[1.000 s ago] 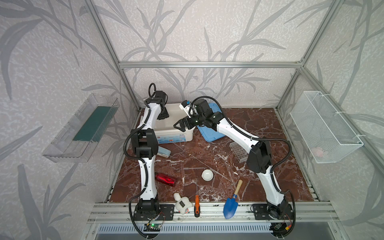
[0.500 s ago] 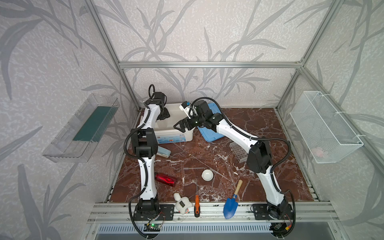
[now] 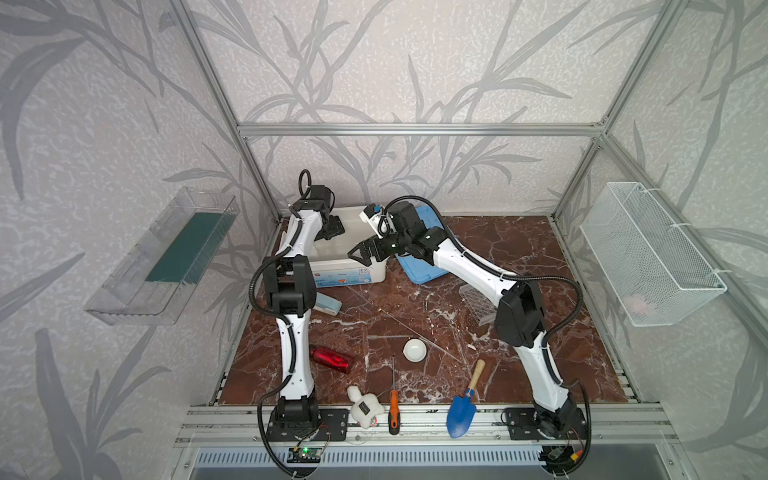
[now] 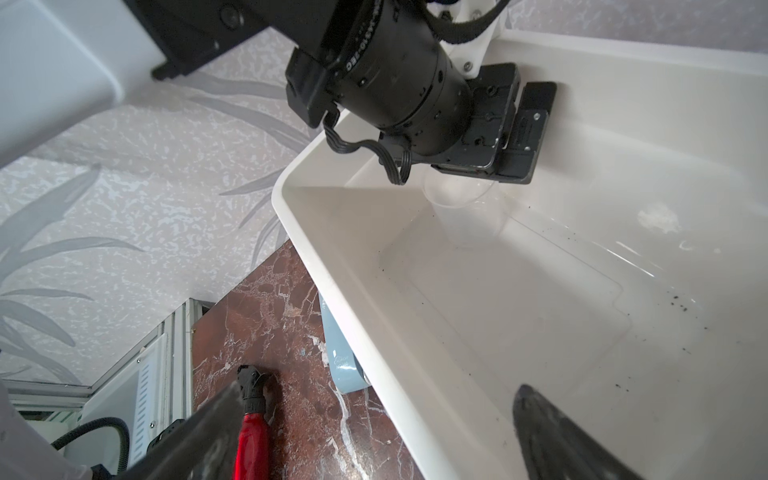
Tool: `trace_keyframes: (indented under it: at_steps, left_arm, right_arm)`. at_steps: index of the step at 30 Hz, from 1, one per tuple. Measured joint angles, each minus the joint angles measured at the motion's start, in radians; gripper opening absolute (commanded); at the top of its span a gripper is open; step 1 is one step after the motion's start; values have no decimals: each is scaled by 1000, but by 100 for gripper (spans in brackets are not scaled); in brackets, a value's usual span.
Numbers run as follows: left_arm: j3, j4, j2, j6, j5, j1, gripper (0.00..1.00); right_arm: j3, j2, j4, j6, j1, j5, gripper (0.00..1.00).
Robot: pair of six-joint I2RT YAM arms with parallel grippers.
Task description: Organize the chemistry lab equipment
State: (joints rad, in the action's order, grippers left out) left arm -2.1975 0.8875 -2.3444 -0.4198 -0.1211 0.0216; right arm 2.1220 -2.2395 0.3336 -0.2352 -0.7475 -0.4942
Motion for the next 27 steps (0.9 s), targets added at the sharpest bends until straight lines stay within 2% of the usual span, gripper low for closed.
trace_keyframes:
  at_steps: [9,15,20,27]
  left_arm:
    - [2,24,61,3,18,-10,99]
    - [1,40,143,13,19,-29,99]
    - [2,76,241,26,14,-80,99]
    - [88,93,502,53,76,-227,99]
  right_arm:
    - [-11,50,0,-3,0,0,99]
    - [-81,125,2,3,0,19,99]
    - [-193,230,24,34,1,66,99]
    - [-502,528,36,65,10,153,99]
